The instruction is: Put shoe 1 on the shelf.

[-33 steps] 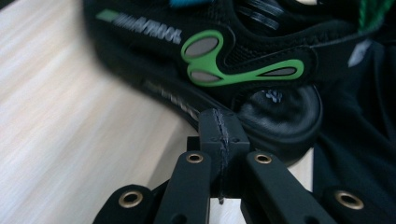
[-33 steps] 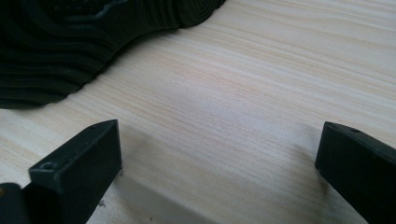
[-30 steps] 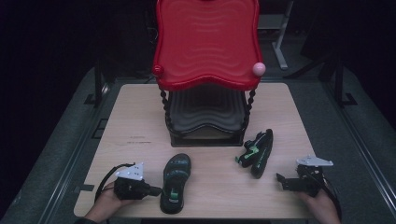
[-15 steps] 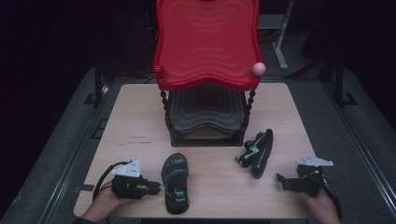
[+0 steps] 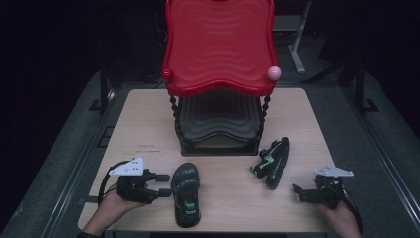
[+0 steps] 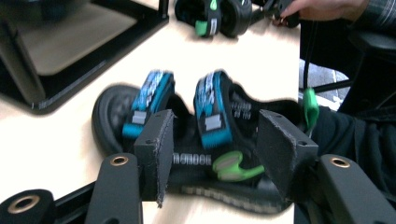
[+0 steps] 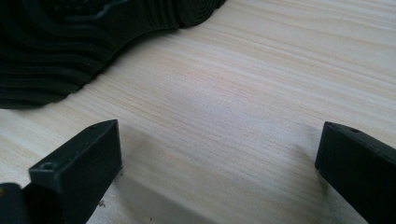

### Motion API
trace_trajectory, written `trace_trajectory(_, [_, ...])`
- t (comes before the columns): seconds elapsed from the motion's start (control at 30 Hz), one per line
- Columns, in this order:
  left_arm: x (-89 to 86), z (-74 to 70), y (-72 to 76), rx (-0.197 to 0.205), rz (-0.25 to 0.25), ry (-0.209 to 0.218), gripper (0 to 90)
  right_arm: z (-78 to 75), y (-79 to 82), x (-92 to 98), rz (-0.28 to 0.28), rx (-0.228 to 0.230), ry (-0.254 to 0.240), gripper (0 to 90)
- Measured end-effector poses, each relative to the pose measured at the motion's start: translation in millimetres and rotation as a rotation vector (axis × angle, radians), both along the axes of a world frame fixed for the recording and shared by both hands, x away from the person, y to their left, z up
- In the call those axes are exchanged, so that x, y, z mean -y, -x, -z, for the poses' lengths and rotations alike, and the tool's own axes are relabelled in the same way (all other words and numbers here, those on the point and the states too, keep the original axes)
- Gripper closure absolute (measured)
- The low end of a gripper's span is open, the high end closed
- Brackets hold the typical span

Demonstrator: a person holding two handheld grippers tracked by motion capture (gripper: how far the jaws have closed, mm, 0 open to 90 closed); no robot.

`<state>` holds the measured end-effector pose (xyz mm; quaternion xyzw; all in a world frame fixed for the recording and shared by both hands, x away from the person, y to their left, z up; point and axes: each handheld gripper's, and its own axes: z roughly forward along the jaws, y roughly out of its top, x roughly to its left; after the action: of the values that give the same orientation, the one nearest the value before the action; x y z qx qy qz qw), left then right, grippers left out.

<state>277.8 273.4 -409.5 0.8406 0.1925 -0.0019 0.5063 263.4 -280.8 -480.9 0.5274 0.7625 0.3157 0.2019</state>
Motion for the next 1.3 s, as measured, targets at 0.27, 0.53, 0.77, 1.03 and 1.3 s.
trace_trajectory(0.27, [32.9,6.6,-4.3,0.008,0.04,-0.024,44.6,0.0,0.0,0.0,0.0,0.0,0.0,0.0])
trace_trajectory(0.53, [47.7,22.9,-8.7,0.003,0.02,-0.104,49.7,0.0,0.2,0.0,0.0,0.0,0.0,0.0])
trace_trajectory(0.77, [45.2,24.6,-9.2,-0.005,0.013,-0.074,61.3,0.0,0.3,0.0,-0.001,0.0,0.0,0.0])
trace_trajectory(1.03, [41.9,21.9,-8.8,-0.005,-0.004,-0.051,67.4,0.0,0.3,0.0,0.0,0.0,0.0,0.0])
trace_trajectory(1.3, [42.0,13.9,-6.3,-0.001,0.003,0.01,67.5,0.0,0.3,0.1,-0.001,0.0,0.0,0.0])
